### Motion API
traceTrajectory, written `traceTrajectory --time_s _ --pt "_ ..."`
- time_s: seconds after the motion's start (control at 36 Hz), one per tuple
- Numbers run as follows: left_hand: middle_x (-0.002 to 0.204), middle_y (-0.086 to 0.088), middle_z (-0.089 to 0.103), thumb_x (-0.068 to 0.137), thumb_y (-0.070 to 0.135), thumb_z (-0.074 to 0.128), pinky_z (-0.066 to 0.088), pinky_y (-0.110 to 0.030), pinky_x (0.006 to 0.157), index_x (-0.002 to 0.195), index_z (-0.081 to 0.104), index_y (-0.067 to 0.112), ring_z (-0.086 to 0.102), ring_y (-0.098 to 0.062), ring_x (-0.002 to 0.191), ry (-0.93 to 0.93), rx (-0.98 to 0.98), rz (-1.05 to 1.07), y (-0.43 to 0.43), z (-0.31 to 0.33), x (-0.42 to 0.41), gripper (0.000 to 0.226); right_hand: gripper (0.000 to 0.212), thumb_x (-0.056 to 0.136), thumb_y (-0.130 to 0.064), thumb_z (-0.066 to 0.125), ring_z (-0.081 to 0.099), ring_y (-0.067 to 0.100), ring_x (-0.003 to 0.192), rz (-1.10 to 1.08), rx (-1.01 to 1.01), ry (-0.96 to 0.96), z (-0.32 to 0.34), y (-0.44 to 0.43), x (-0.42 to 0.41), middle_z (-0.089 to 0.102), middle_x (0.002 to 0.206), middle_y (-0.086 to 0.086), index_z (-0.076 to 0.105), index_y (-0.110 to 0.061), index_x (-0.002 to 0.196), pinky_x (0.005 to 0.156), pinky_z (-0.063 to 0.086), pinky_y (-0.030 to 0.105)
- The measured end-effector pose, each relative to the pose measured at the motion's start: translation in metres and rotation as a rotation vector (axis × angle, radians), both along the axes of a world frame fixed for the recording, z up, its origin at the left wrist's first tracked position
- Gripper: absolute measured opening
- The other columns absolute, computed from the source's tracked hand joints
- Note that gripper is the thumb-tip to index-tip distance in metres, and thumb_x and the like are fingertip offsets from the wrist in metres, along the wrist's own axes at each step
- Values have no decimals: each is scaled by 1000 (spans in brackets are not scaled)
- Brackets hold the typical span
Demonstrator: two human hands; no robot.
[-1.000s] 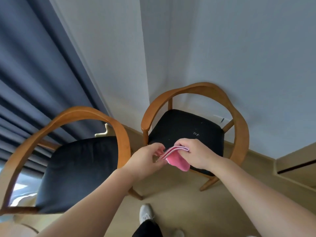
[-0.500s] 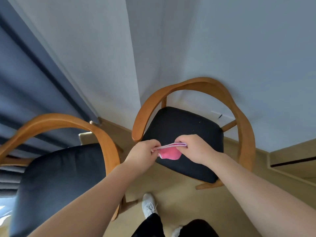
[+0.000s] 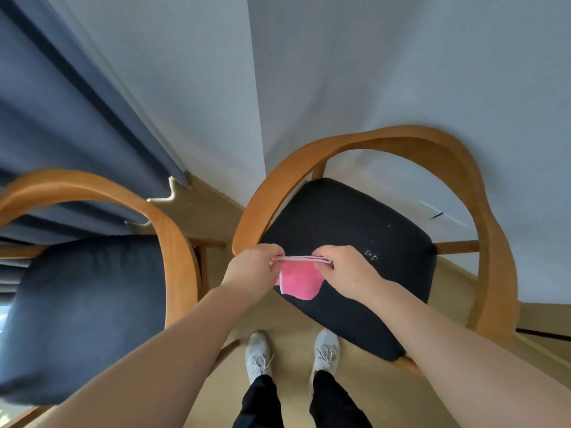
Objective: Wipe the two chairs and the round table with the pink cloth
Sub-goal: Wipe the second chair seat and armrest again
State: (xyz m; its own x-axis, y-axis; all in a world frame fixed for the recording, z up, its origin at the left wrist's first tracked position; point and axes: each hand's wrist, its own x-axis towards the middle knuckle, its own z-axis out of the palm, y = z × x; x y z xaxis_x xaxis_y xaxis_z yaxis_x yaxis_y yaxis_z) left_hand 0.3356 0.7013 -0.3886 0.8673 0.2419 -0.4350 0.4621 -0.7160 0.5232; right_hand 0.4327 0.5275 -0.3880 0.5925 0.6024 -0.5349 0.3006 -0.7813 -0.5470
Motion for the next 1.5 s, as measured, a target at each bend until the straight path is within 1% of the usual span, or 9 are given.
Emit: traceTrajectory --time_s 0.22,0.39,0.61,0.72,0.81,0.92,1.06,1.11,1.5 --pt "93 6 57 95 12 43 45 -24 70 97 58 23 49 -10 81 -12 149 -27 28 -35 55 19 53 98 -23 56 51 22 131 -75 -139 -11 -80 28 69 50 145 5 39 -19 148 107 42 36" --pt "136 1 49 94 15 48 37 -36 106 127 56 17 42 -21 127 -118 283 -101 48 -73 71 34 43 100 -21 50 52 22 127 17 -213 -39 -121 20 68 53 141 6 47 -15 142 105 41 34" --pt "142 -7 45 94 16 48 21 -37 115 136 47 9 35 -24 134 -269 368 -159 58 -107 70 43 41 100 -12 43 57 22 115 196 -243 -33 -182 40 52 42 146 5 41 -13 142 98 49 36" --pt "142 -8 46 88 16 40 22 -37 114 136 48 9 32 -22 135 -299 352 -171 62 -114 68 49 70 99 -13 49 16 31 149 345 -262 -149 -217 47 48 4 163 11 7 -9 155 119 18 40" --pt "142 -7 46 88 16 39 23 -39 115 137 47 10 32 -22 135 -287 365 -176 63 -116 69 50 70 104 -29 37 -11 34 149 415 -286 -266 -246 44 43 -7 162 20 -3 -4 154 119 -4 43" --pt "139 -12 49 85 16 37 31 -45 112 133 51 6 38 -26 133 -315 369 -204 65 -120 70 51 69 104 -43 19 -15 39 147 408 -249 -320 -270 45 30 -9 160 24 -9 -1 152 118 -11 48" --pt "140 -11 48 85 14 38 29 -44 113 133 51 7 38 -25 134 -332 363 -203 66 -122 69 51 102 95 -47 49 -18 41 146 479 -222 -372 -284 67 20 -15 160 23 -26 1 144 119 -10 53" --pt "141 -9 48 86 14 37 28 -43 113 134 51 8 37 -24 135 -337 353 -190 67 -122 69 50 103 95 -46 48 -20 39 146 466 -219 -392 -288 75 22 -19 159 21 -30 1 143 119 -10 52" --pt "140 -10 49 89 15 32 20 -35 115 132 53 6 36 -22 134 -380 311 -175 68 -125 69 49 86 98 -39 42 -23 32 146 361 -217 -423 -304 129 16 -20 161 14 -14 -4 153 117 -17 47"
